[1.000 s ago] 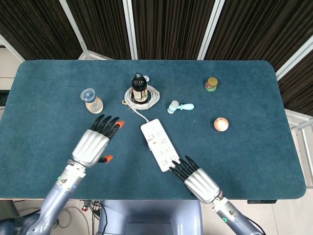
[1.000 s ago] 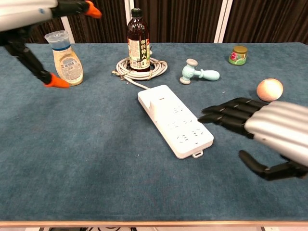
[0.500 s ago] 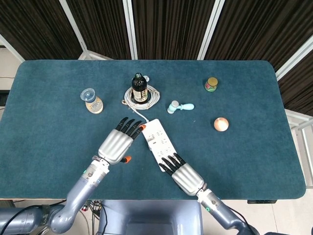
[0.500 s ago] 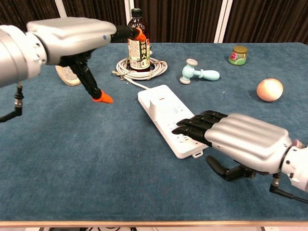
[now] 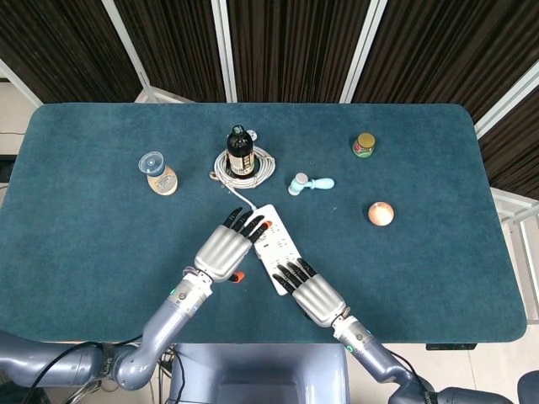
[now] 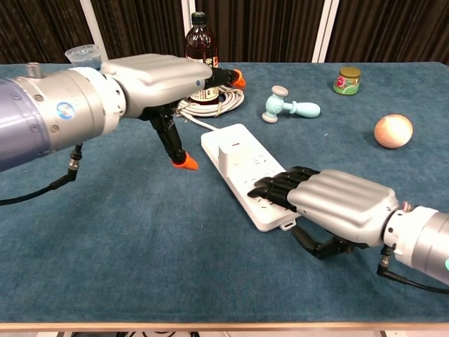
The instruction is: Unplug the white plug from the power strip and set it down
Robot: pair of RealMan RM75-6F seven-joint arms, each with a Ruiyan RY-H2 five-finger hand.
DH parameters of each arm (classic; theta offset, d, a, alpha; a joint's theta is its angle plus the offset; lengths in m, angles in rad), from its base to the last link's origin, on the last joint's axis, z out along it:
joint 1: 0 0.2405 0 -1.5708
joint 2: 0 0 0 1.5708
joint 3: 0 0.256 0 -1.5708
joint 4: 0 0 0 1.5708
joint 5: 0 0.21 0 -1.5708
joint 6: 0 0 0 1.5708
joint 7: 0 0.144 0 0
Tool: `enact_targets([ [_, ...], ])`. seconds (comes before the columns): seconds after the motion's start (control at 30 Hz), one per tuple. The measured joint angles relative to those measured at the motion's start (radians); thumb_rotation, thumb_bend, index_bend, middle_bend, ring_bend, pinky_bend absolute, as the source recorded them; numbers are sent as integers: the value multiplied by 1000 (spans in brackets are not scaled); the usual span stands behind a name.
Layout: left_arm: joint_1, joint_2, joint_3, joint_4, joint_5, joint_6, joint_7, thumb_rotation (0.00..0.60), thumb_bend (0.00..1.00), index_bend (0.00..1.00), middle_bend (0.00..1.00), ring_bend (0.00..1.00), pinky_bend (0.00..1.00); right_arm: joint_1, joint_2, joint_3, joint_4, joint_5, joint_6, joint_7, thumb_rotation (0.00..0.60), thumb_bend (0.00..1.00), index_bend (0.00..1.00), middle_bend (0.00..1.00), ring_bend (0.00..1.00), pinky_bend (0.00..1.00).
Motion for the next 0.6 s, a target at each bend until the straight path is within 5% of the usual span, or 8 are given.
enact_targets([
  [0.6, -80, -36, 44, 41, -70, 30, -18, 600, 33, 87, 73, 1, 0, 24, -11, -48, 17, 20, 38, 11, 600, 709, 0, 0, 0, 0],
])
